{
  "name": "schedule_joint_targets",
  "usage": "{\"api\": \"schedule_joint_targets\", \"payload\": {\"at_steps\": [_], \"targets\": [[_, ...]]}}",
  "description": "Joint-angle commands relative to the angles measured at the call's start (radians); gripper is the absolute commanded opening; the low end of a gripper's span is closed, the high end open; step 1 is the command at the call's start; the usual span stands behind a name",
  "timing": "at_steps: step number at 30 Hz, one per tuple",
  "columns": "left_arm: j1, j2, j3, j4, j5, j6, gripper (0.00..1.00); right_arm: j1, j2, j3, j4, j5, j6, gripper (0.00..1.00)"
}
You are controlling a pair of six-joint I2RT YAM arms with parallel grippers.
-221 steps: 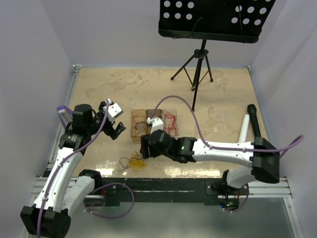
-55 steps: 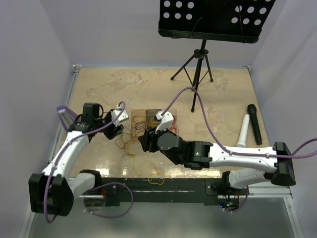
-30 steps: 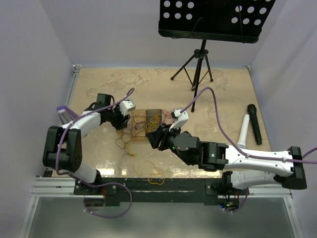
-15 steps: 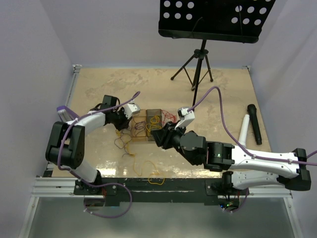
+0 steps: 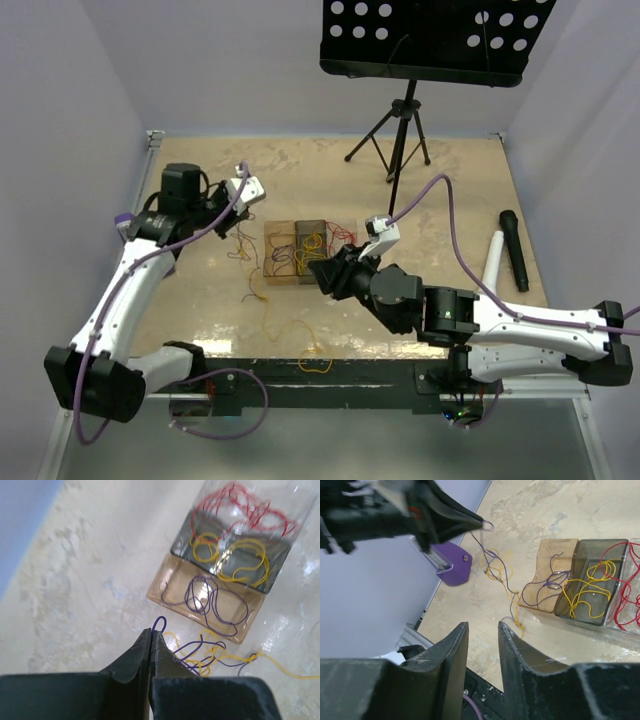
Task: Untangle the cables
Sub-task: Untie the cable.
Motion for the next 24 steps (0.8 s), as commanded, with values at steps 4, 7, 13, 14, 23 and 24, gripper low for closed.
{"api": "schedule_joint_targets", "payload": {"at_steps": [4, 7, 13, 14, 23, 24], "targets": [[0.005, -0.128, 0.327, -0.346, 0.167, -0.044, 0.0, -0.002, -0.022, -0.063, 0.169, -0.051, -0.066, 0.48], [0.005, -0.163, 0.396, -0.391, 0.212, -0.087, 0.0, 0.0, 0.007, -0.064, 0.264, -0.091, -0.129, 0.54], [0.005, -0.172, 0.481, -0.409, 0.282, -0.184, 0.0, 0.012, 0.161, 0.054, 0.332, -0.123, -0.23, 0.6], [0.005, -0.171, 0.484, -0.416, 0.296, -0.187, 0.0, 0.014, 0.184, 0.07, 0.349, -0.117, -0.247, 0.6], [0.004, -0.165, 0.516, -0.417, 0.374, -0.262, 0.0, 0.023, 0.319, 0.149, 0.55, -0.091, -0.339, 0.6], [0.004, -0.165, 0.521, -0.416, 0.382, -0.27, 0.0, 0.021, 0.334, 0.161, 0.571, -0.083, -0.35, 0.6]]}}
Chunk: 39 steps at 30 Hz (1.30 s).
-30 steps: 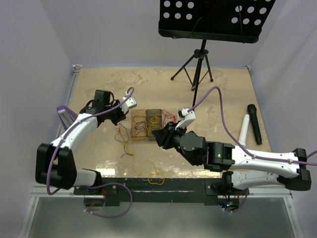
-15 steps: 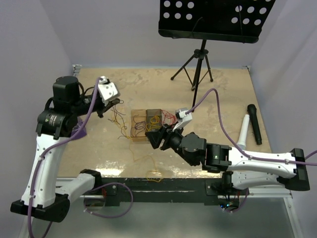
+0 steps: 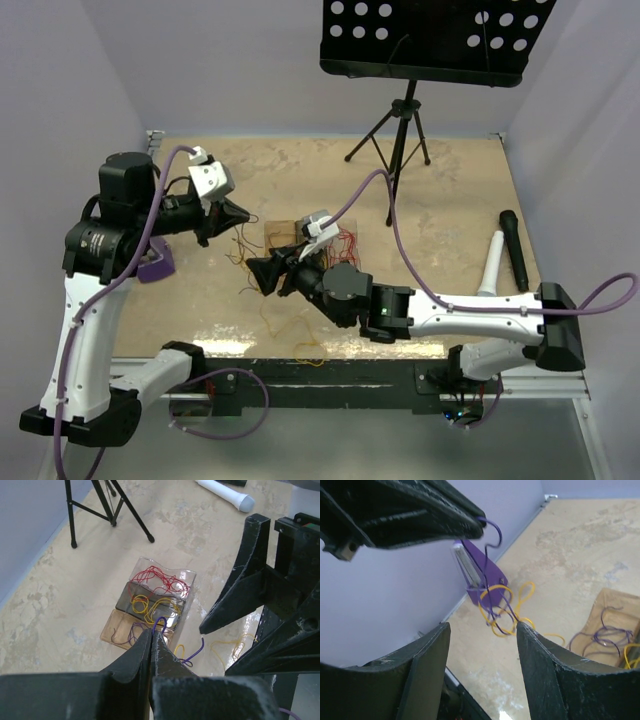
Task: Untangle the cables
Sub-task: Untie the cable.
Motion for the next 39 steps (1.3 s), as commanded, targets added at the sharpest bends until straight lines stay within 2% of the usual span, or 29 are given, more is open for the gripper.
{"api": "schedule_joint_targets", "payload": {"at_steps": [1, 5, 10, 17, 21, 25, 33, 39], "targets": [[0.004, -0.003, 0.063, -0.007, 0.075, -0.076, 0.0, 0.006, 0.058, 0.092, 0.168, 0.03, -0.077, 0.6], [0.004, -0.009, 0.087, 0.009, 0.086, -0.108, 0.0, 0.009, 0.14, 0.156, 0.211, 0.05, -0.094, 0.58], [0.004, -0.005, 0.127, 0.006, 0.124, -0.142, 0.0, 0.007, 0.214, 0.204, 0.233, 0.155, -0.077, 0.54], [0.004, 0.0, 0.142, -0.008, 0.149, -0.159, 0.0, 0.009, 0.266, 0.218, 0.233, 0.114, -0.042, 0.42], [0.004, 0.011, 0.19, -0.005, 0.138, -0.165, 0.0, 0.007, 0.296, 0.156, 0.202, 0.077, 0.042, 0.4], [0.004, 0.05, 0.305, 0.015, 0.126, -0.197, 0.0, 0.007, 0.311, 0.032, 0.179, 0.097, 0.13, 0.44], [0.005, 0.089, 0.48, 0.183, 0.062, -0.352, 0.0, 0.007, 0.34, -0.112, 0.147, 0.093, 0.268, 0.47], [0.004, 0.077, 0.554, 0.335, -0.053, -0.426, 0.0, 0.009, 0.362, -0.2, 0.168, 0.059, 0.347, 0.48]]}}
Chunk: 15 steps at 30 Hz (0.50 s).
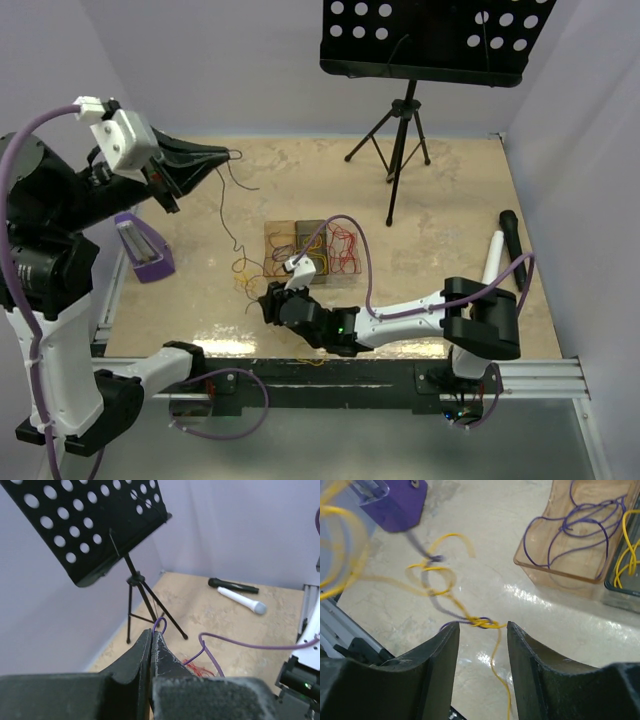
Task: Untangle the cables
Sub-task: Untie the cable.
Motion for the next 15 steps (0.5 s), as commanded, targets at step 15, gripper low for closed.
{"api": "schedule_joint_targets", "payload": {"at_steps": [15], "targets": [[0.005, -0.102, -0.16, 0.175, -0.057, -0.059, 0.0, 0.038, -0.401, -0.053, -0.041, 0.079, -0.142, 0.61]]}}
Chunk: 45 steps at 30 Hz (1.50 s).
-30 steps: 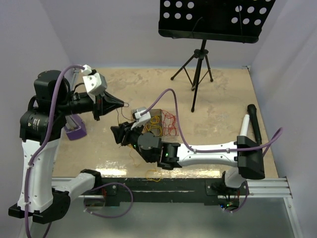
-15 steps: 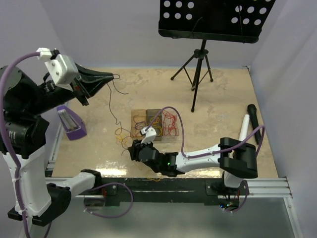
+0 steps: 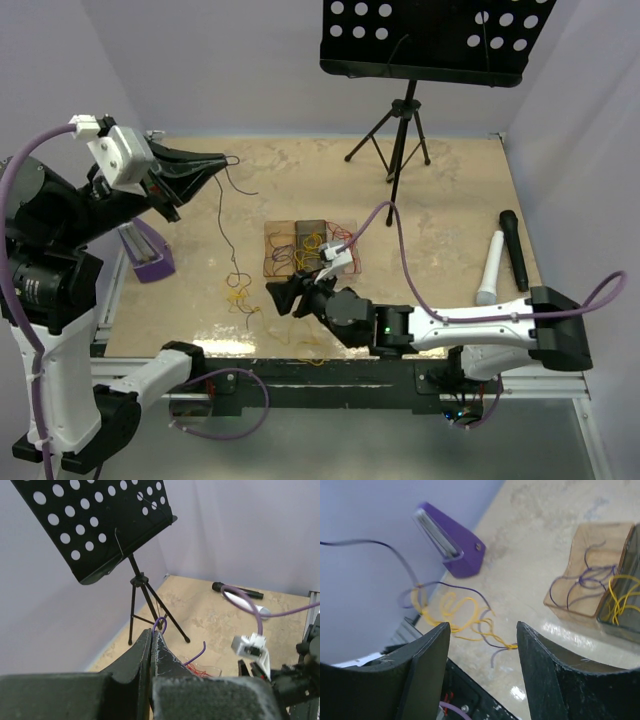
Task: Untangle the cables
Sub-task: Untie the cable.
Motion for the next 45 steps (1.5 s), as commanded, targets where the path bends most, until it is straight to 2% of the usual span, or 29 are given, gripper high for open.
{"api": "schedule_joint_targets", "payload": {"at_steps": [1, 5, 14, 24, 30, 45], "targets": [[0.005, -0.011, -0.029, 0.03, 0.006, -0.003, 0.0, 0.002, -0.051, 0.048, -0.017, 0.063, -0.129, 0.61], [0.004, -0.01, -0.014, 0.031, 0.033, -0.009, 0.0, 0.002, -0.002, 0.106, -0.079, 0.078, -0.178, 0.6], [0.004, -0.016, 0.012, 0.045, 0.147, -0.018, 0.0, 0.001, 0.031, 0.12, -0.06, 0.106, -0.234, 0.59], [0.004, -0.02, 0.012, 0.059, 0.198, -0.041, 0.0, 0.001, 0.084, 0.185, -0.039, 0.125, -0.305, 0.56], [0.005, -0.022, 0.015, 0.06, 0.201, -0.04, 0.0, -0.001, 0.135, 0.222, -0.01, 0.096, -0.33, 0.56], [0.005, -0.027, 0.014, 0.071, 0.228, -0.046, 0.0, 0.001, 0.117, 0.194, 0.061, 0.011, -0.383, 0.56]]}}
